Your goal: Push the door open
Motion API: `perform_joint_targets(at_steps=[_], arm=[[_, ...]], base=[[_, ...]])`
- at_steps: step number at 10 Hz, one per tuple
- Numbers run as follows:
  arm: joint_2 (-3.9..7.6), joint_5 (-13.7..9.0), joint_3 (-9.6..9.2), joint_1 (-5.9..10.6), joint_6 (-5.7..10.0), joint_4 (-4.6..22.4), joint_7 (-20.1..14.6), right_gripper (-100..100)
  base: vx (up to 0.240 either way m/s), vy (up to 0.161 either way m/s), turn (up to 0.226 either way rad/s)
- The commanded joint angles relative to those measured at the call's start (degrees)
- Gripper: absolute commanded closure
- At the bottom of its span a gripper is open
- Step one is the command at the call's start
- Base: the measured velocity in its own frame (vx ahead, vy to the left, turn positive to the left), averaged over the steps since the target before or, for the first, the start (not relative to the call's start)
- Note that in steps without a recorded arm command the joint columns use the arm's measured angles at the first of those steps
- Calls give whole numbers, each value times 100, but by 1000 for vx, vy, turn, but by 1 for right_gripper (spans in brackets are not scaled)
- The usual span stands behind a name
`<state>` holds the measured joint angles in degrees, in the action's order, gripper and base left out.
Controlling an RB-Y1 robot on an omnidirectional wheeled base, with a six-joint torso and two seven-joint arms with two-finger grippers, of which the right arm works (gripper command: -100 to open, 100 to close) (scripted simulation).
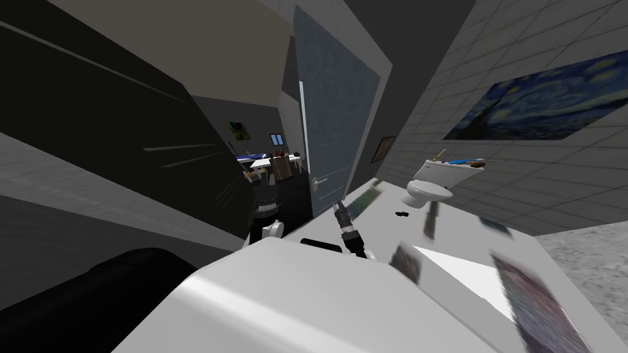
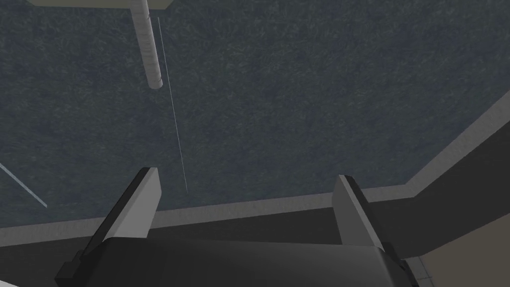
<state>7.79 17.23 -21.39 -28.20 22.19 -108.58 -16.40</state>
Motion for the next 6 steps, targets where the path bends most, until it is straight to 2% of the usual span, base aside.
perform_joint_targets(at_steps=[1,6], arm=[[52,163,-171,8,-13,134,-102,-100],[166,665,-702,39,-38,561,-374,-100]], base=[[170,-58,64],[206,-74,47]])
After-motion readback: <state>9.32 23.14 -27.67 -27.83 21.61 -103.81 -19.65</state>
